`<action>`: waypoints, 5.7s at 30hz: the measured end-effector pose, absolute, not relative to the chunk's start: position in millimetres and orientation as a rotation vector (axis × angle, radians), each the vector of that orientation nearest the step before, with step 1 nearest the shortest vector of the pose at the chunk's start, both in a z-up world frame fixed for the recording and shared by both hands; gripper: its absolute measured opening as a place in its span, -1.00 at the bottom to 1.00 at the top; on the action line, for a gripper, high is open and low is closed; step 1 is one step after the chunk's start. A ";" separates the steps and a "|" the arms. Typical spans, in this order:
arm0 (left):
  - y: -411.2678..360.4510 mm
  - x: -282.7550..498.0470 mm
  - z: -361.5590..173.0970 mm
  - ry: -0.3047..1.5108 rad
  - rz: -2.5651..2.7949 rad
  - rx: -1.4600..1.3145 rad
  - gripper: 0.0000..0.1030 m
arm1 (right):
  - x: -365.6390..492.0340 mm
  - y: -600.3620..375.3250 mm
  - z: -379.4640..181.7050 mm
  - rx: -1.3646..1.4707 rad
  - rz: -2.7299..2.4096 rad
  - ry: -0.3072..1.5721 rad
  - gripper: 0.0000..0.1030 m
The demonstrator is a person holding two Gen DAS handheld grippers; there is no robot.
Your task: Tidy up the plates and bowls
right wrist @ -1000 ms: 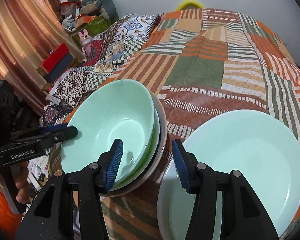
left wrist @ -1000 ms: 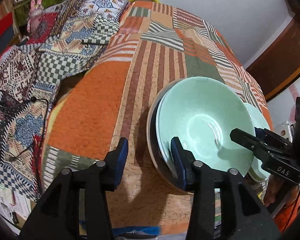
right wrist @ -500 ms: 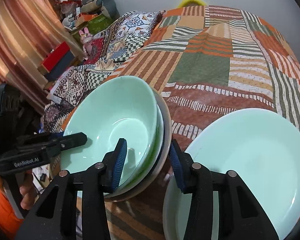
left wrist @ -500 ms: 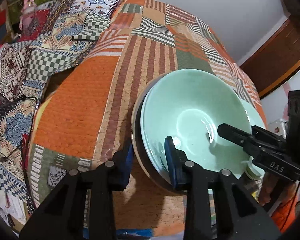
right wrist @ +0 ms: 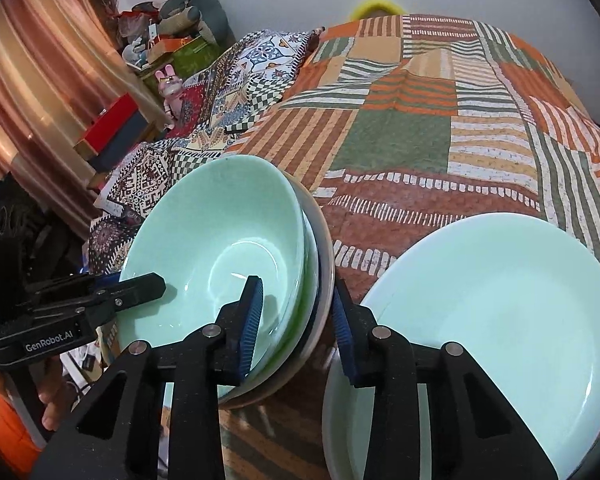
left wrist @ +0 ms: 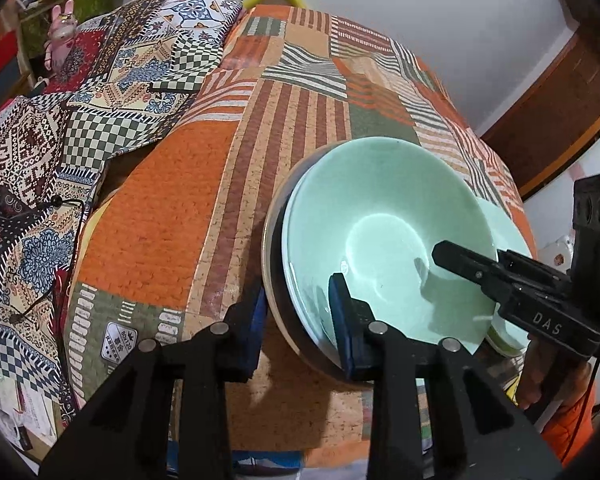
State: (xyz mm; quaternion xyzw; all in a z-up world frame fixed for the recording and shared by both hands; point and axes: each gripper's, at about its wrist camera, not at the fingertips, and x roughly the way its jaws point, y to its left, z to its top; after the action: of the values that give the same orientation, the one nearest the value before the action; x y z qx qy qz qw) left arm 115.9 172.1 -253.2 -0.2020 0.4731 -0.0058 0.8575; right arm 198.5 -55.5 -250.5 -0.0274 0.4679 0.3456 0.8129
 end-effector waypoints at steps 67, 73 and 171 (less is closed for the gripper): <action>-13.5 169.6 -202.7 1.002 -0.253 -0.168 -0.41 | 183.7 -232.6 -215.4 0.134 0.490 0.916 -0.42; -8.7 172.8 -206.3 1.008 -0.267 -0.207 -0.39 | 185.1 -233.6 -218.9 0.148 0.493 0.918 -0.41; -14.6 8.2 2.0 0.232 -0.102 -0.083 0.99 | 48.1 -247.5 -29.5 0.049 0.548 0.155 1.00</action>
State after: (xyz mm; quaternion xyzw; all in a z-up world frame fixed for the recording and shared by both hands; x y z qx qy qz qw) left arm 8.2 -14.6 2.0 -0.0412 0.1159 -0.0509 0.9911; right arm 48.1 -247.5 -29.5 0.0242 0.0767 0.2703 0.9594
